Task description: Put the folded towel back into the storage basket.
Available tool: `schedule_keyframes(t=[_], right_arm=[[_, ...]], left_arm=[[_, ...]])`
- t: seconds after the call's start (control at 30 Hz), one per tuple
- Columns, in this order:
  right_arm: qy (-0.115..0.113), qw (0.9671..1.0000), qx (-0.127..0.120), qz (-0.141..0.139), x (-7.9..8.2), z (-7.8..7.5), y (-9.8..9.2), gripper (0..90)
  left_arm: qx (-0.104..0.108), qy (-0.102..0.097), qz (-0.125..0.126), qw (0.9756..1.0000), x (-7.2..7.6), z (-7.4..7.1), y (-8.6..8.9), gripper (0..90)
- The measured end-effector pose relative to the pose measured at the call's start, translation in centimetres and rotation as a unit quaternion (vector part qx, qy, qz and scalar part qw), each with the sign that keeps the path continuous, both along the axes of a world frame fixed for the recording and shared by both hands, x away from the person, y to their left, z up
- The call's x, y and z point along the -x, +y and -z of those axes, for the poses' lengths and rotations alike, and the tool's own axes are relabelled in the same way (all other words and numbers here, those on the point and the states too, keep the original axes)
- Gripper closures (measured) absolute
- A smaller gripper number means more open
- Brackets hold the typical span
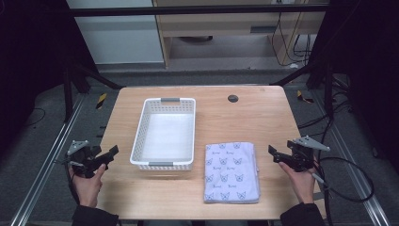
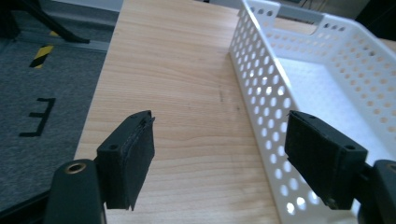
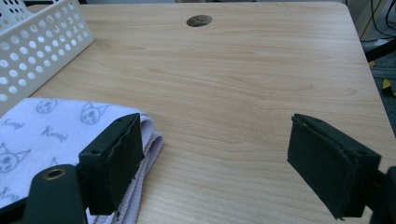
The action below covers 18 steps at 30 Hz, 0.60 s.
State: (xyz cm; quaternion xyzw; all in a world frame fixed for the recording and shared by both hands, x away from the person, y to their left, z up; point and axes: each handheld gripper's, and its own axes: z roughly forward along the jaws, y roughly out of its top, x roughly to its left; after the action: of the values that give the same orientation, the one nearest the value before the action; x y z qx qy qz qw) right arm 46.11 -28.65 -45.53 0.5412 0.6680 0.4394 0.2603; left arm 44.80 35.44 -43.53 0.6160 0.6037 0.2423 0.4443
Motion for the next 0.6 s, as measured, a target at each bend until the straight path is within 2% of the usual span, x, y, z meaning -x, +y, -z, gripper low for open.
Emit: schedule_keyframes(t=[0.1,0.2,0.3,0.4,0.53,0.6], right_arm=[[-0.004,0.9999,0.011,-0.005,0.3,-0.1,0.2,18.5],[-0.012,0.9995,0.026,-0.012,0.6,-0.3,0.4,19.7],[-0.015,0.9994,0.028,-0.014,0.7,-0.5,0.5,19.5],[-0.013,0.9996,0.010,-0.023,0.7,-0.6,0.6,18.7],[-0.008,0.9994,-0.002,-0.033,0.7,-1.0,0.6,19.7],[-0.005,0.9993,-0.003,-0.037,0.7,-1.1,0.5,20.2]], left_arm=[[-0.005,-0.002,0.005,1.0000,0.5,-0.1,-0.2,21.6],[-0.011,-0.003,0.019,0.9997,1.3,-0.1,-1.2,21.2],[-0.016,-0.006,0.030,0.9994,1.7,-0.3,-1.8,20.7],[-0.020,-0.015,0.047,0.9986,2.0,-0.6,-2.8,20.8],[-0.029,-0.023,0.064,0.9973,2.5,-0.7,-4.5,21.1],[-0.029,-0.025,0.066,0.9971,2.5,-0.7,-4.7,21.2]])
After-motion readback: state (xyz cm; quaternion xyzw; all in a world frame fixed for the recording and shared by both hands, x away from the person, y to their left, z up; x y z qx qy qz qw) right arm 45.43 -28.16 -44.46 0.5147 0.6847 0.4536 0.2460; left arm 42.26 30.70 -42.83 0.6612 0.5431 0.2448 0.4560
